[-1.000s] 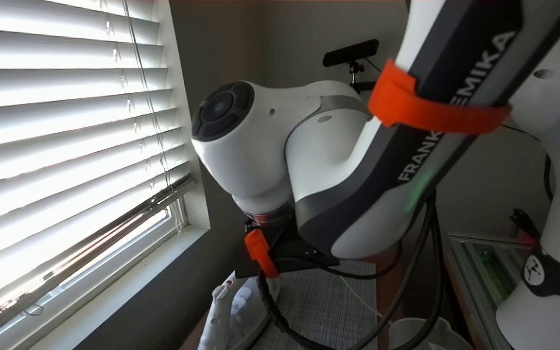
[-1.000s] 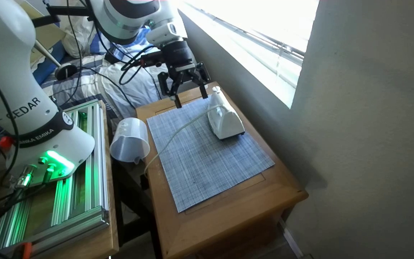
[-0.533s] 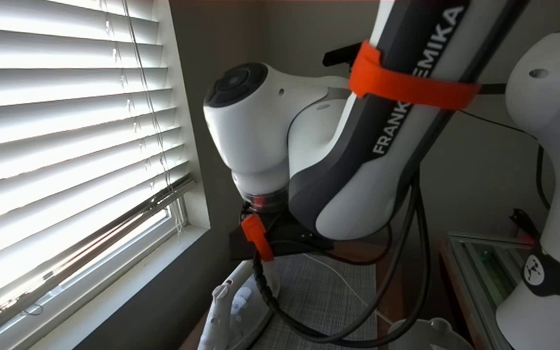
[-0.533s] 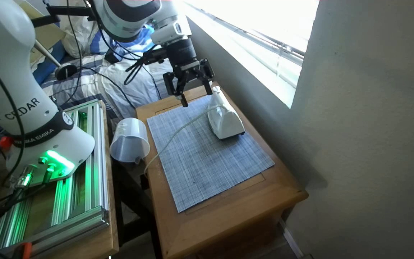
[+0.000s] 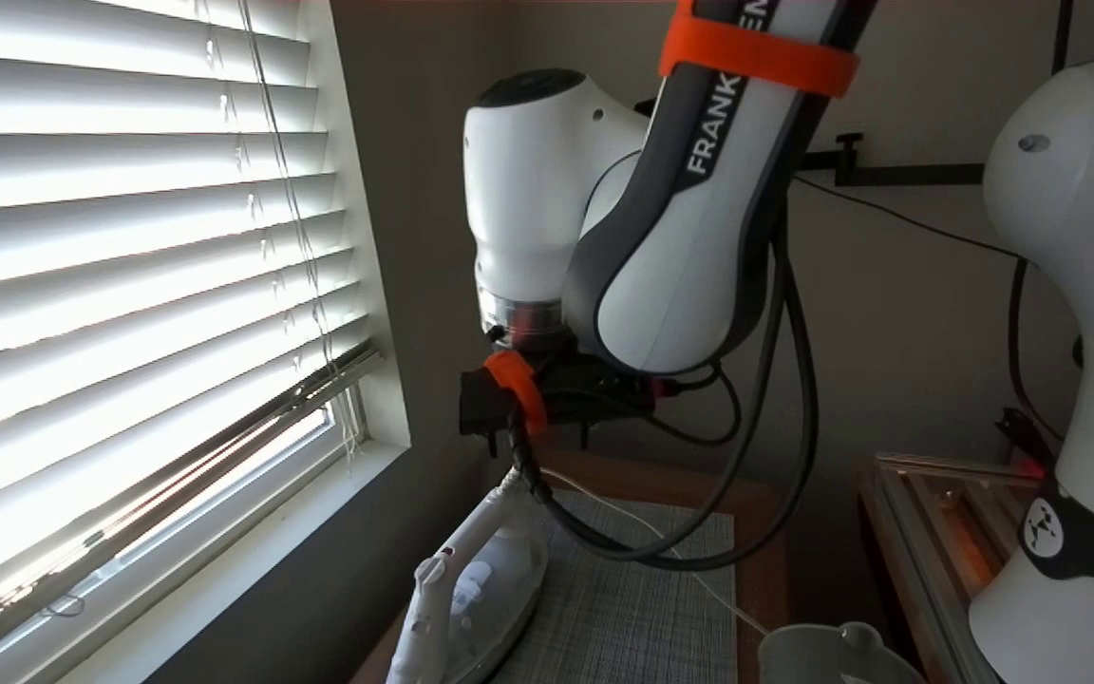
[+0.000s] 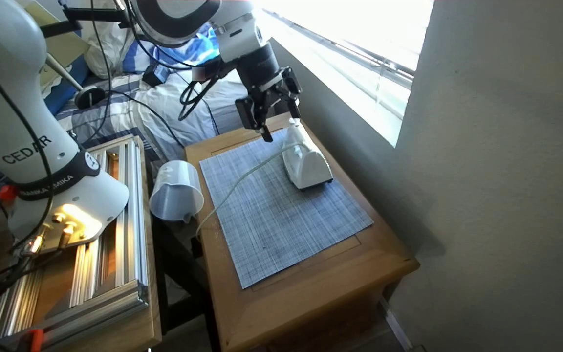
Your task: Place the jug upright.
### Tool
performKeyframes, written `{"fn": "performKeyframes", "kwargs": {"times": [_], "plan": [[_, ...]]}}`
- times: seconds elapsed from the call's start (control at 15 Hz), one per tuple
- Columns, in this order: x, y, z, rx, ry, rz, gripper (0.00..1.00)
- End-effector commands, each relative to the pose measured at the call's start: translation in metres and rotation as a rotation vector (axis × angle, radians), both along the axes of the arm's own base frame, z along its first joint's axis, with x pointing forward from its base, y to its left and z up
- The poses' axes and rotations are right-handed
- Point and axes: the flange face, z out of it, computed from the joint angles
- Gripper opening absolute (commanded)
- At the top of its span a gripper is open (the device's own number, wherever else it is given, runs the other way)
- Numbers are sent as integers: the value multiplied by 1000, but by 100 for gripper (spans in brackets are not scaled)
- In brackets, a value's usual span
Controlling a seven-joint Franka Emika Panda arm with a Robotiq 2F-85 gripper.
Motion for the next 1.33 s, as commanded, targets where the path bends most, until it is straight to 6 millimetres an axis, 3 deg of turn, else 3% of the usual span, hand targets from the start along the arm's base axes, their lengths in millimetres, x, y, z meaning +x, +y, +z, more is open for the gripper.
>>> {"fn": "performKeyframes", "kwargs": {"times": [0.0,0.53,0.6,0.67,1.13,1.27], "plan": [[2,-20,10,148,-18,89,100],[-7,-46,13,321,6,301,100],[-9,-46,11,344,23,328,100],[-5,-44,12,250,21,263,100],[-6,-44,11,256,26,270,100],[-13,-42,5,327,106,379,100]]}}
